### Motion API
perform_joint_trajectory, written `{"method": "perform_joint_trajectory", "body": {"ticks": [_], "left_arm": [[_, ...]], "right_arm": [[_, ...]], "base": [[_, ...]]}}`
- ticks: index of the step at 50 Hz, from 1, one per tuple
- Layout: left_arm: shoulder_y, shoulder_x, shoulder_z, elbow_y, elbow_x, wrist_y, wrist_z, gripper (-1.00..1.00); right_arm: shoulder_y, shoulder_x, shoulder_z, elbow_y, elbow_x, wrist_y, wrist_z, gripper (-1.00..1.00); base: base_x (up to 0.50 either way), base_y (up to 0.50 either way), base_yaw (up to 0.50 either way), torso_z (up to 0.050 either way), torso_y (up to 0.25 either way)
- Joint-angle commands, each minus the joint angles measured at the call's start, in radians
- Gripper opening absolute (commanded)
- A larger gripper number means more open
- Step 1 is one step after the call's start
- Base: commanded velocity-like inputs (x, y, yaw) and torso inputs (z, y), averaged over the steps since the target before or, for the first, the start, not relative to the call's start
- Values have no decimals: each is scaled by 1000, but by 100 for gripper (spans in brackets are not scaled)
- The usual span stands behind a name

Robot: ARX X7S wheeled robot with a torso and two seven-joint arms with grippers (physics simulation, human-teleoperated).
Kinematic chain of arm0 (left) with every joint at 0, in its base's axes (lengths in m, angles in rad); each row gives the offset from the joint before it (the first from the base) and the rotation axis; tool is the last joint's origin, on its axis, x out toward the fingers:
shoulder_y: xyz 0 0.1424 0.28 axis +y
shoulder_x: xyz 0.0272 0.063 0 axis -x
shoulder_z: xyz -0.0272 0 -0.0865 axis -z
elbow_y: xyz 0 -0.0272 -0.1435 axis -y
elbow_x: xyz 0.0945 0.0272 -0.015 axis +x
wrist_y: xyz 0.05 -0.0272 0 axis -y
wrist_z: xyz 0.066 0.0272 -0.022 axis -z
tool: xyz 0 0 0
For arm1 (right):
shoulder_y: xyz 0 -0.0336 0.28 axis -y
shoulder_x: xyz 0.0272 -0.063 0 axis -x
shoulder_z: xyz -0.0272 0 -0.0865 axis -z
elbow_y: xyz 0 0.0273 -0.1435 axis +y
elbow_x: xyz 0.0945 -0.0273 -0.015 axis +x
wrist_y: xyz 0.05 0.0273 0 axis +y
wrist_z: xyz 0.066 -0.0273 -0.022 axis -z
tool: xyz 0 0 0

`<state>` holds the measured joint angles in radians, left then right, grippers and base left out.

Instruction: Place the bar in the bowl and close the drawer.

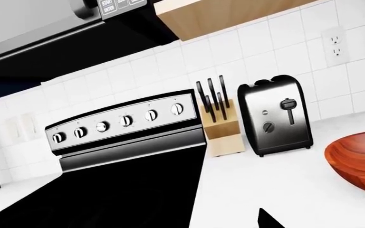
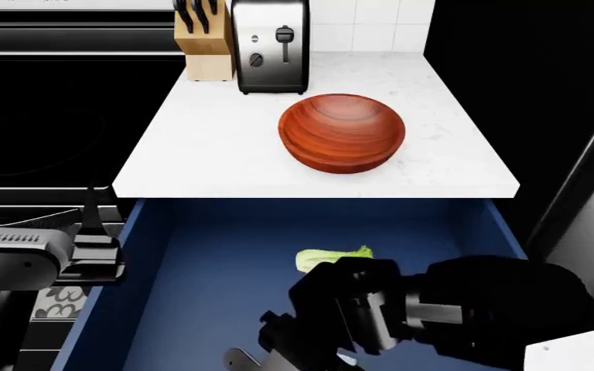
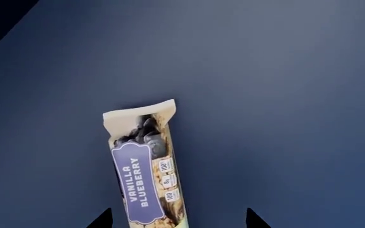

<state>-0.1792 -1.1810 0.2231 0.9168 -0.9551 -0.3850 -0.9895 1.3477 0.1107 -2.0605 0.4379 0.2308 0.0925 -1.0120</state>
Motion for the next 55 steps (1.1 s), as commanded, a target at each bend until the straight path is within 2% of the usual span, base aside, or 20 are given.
{"method": "perform_joint_trajectory", "body": {"ticks": [1,43,44,55], "left_arm": [[1,-1,-3,-2,-2,1,1,100],[30,-14,-18,2,1,13,-9,100],[29,-13,-17,2,1,12,-9,100],[22,-17,-22,6,-7,9,-11,100]], "right_arm": [[-25,-1,10,0,13,5,-3,100],[-60,-4,23,-11,38,74,-40,100],[-61,-4,23,-11,38,74,-40,-100],[-56,5,24,-38,42,107,-46,-100]], "base": [[0,0,0,0,0],[0,0,0,0,0],[0,0,0,0,0],[0,0,0,0,0]]}}
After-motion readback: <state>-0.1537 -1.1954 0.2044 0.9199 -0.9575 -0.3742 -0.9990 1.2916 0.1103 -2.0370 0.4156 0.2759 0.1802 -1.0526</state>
